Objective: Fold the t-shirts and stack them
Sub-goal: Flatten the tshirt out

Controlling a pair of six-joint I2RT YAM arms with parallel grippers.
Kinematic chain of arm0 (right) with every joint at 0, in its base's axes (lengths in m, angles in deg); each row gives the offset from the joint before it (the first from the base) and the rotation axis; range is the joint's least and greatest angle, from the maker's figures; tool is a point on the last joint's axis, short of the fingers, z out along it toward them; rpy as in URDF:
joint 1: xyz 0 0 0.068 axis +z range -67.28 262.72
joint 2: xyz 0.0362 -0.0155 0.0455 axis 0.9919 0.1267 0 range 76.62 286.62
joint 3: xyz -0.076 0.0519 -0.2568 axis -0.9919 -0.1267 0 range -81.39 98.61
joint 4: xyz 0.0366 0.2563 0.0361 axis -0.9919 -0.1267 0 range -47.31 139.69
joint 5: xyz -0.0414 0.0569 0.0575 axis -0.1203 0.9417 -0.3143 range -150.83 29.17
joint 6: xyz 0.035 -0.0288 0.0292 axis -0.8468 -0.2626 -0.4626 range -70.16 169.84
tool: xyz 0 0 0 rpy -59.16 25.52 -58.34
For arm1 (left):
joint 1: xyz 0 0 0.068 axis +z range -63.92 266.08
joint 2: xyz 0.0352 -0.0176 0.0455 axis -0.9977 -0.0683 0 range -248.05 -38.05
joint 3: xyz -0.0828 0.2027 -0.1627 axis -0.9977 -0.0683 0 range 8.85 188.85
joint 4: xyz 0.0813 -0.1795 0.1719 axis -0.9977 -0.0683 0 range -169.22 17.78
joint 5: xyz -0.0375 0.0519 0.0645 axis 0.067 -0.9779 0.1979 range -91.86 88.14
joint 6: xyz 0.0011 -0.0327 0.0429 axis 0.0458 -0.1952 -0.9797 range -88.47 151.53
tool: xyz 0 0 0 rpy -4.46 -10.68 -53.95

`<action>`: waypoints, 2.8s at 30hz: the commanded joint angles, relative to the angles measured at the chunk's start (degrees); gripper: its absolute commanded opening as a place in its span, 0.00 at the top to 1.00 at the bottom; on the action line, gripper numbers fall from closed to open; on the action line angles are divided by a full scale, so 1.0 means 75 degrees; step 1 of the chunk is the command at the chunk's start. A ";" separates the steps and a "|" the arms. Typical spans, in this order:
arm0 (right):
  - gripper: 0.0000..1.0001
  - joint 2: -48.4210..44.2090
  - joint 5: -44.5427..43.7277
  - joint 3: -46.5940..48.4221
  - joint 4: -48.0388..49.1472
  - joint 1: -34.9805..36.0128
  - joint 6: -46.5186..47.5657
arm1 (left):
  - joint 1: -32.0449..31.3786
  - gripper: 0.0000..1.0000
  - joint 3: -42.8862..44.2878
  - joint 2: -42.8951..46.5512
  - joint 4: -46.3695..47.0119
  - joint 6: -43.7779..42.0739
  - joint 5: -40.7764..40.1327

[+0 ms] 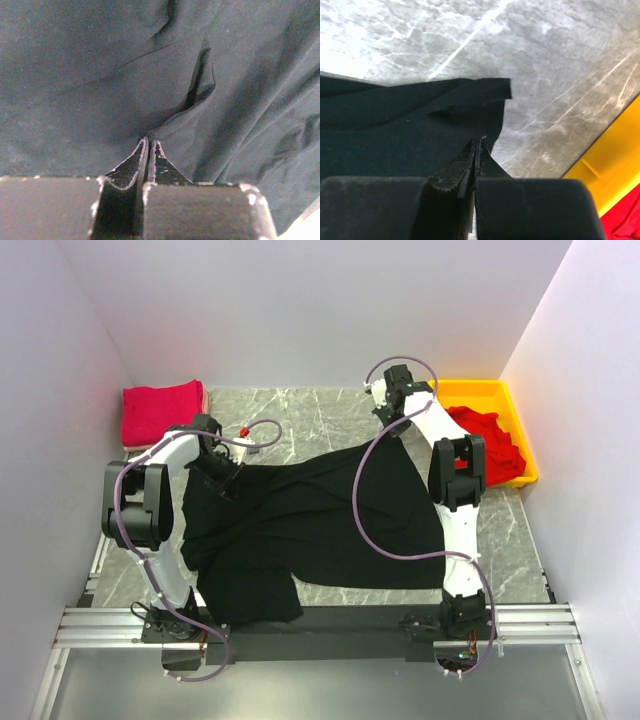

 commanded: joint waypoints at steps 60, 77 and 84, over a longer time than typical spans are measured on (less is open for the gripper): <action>0.93 0.0512 -0.0709 0.0764 -0.2492 -0.1113 -0.0155 | -0.0586 1.00 0.7868 -0.3114 0.0974 0.0793 -0.1576; 0.84 -0.0120 0.0064 0.0964 -0.2236 -0.0937 -0.0530 | -0.0624 0.36 0.6760 -0.3190 0.5102 0.2194 -0.2329; 0.98 0.0043 -0.0156 0.1116 -0.1954 -0.0808 -0.0741 | -0.0412 0.59 0.5904 -0.2601 0.2899 0.3486 -0.1929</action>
